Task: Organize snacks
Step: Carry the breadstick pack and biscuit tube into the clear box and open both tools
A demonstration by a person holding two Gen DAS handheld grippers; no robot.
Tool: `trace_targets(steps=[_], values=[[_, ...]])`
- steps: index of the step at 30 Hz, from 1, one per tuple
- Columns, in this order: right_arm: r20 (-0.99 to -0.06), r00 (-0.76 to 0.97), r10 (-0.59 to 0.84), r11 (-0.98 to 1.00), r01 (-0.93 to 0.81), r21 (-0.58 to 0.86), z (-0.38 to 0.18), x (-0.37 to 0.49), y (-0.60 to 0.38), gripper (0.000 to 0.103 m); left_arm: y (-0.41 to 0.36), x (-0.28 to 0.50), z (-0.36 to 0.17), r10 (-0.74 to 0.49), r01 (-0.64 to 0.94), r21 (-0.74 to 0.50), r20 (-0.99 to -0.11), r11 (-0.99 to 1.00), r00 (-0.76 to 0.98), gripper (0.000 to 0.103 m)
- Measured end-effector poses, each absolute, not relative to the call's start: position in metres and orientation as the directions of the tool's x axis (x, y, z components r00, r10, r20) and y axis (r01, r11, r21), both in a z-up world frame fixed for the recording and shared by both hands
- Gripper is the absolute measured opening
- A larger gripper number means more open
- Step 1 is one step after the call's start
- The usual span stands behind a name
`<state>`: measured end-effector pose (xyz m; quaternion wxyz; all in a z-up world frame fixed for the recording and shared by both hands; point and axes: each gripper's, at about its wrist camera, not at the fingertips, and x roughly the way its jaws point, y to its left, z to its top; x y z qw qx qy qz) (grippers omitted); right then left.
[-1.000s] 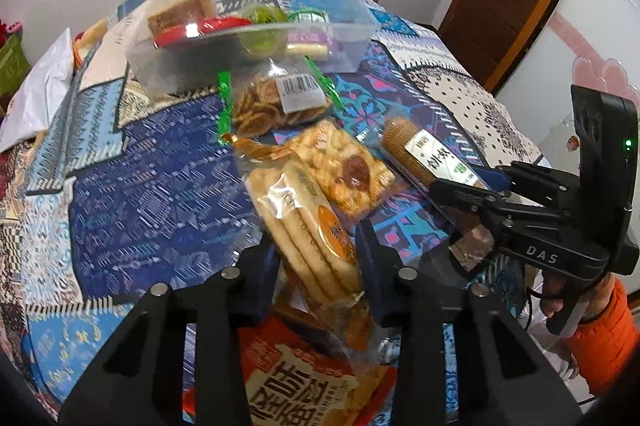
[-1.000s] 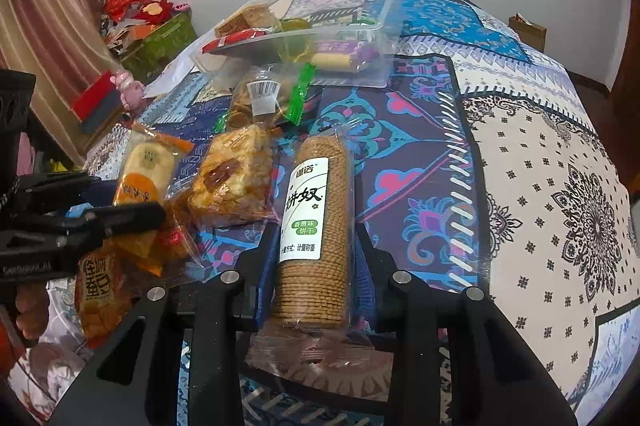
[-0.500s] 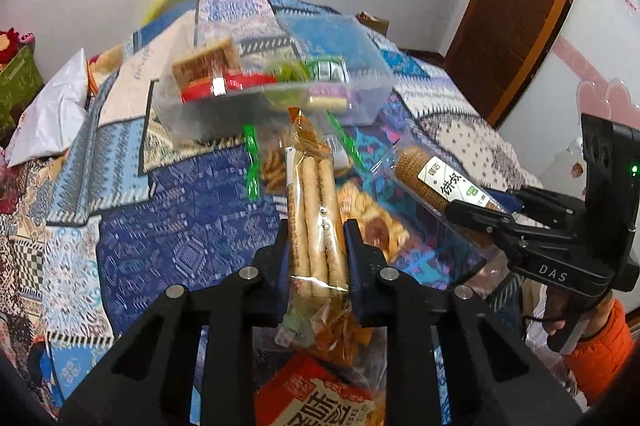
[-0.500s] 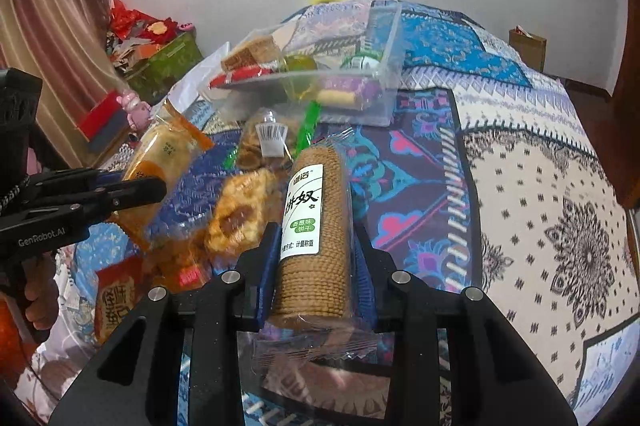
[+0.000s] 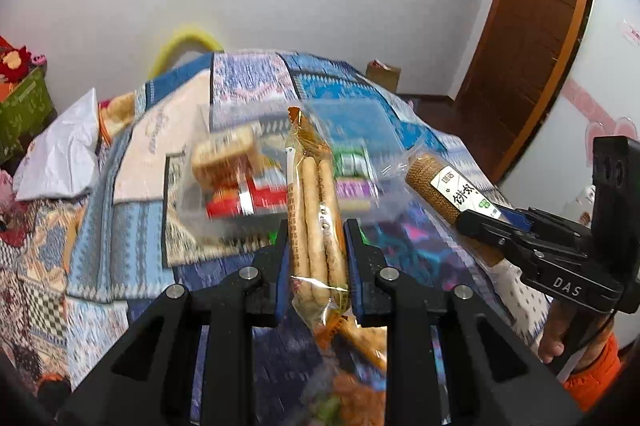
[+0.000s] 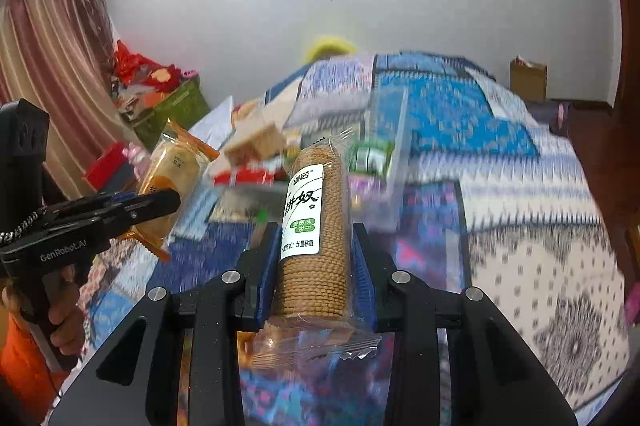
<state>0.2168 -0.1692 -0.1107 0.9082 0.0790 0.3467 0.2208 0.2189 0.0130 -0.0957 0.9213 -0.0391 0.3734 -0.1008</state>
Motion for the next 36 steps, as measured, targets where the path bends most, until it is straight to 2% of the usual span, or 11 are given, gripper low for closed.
trace_targets(steps=[6,14,25,29,31,36], values=[[-0.594,0.674,0.440,0.898,-0.344,0.274,-0.106,0.258,-0.157,0.032,0.015,0.259,-0.096,-0.184,0.145,-0.115,-0.672,0.983,0.717,0.024],[-0.633,0.641,0.435,0.900,-0.327,0.288,-0.129,0.308,-0.145,0.032,0.016,0.322,-0.126,-0.193,0.130,-0.143,-0.721,0.981,0.666,0.024],[-0.680,0.624,0.385,0.921,-0.309,0.238,-0.151,0.339,-0.131,0.032,0.010,0.366,-0.159,-0.140,0.108,-0.092,-0.765,0.990,0.628,0.024],[-0.687,0.637,0.349,0.934,-0.296,0.200,-0.149,0.339,-0.131,0.034,0.012,0.367,-0.162,-0.167,0.109,-0.128,-0.777,0.986,0.607,0.035],[-0.680,0.642,0.356,0.932,-0.296,0.208,-0.146,0.337,-0.134,0.038,0.013,0.363,-0.161,-0.196,0.121,-0.154,-0.773,0.981,0.603,0.048],[-0.668,0.647,0.368,0.927,-0.306,0.216,-0.133,0.325,-0.139,0.042,0.008,0.349,-0.148,-0.168,0.119,-0.120,-0.769,0.986,0.616,0.050]])
